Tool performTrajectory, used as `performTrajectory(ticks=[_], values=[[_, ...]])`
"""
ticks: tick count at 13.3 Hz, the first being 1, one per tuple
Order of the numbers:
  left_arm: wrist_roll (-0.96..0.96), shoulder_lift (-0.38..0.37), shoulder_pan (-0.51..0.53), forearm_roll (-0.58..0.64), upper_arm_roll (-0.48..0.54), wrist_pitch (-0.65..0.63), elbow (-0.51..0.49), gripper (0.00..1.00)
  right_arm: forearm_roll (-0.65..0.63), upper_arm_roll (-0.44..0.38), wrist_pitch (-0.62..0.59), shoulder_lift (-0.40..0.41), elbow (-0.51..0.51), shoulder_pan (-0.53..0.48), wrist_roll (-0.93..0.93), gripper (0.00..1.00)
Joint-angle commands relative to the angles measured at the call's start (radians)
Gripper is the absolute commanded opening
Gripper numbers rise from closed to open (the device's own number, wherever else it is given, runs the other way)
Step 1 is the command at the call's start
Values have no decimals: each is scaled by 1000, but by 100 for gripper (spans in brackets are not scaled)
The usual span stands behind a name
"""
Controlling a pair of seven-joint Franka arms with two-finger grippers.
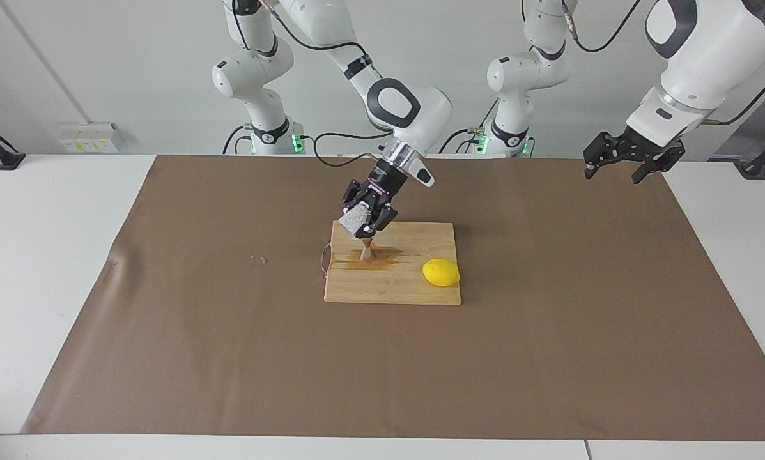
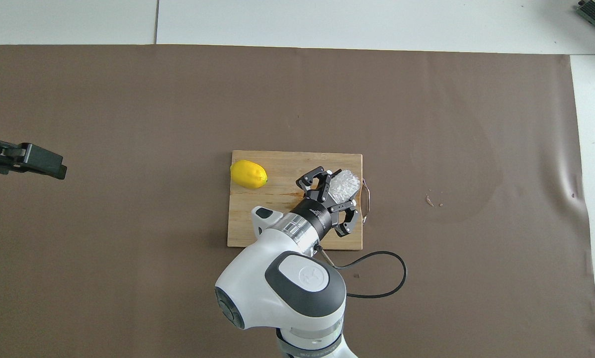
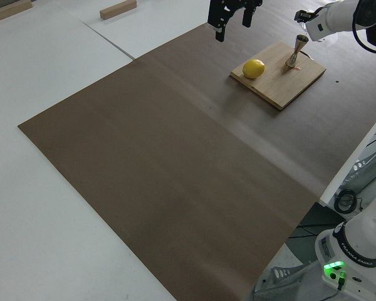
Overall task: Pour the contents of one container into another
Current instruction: 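Hold the white cup tipped over the jigger with the right gripper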
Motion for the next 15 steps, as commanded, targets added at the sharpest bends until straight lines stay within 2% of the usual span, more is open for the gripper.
performTrajectory(ticks=[1, 10, 15], values=[[-6, 0, 10, 1, -6, 19, -3, 100, -48, 4, -8, -1, -17, -5, 57, 35], [-8, -6, -10, 33, -8, 14, -16, 100, -48, 4, 2, -12, -24, -12, 48, 35], [-10, -10, -10, 32, -8, 8, -16, 100, 104, 3, 8, -72, -19, -45, 47, 35]])
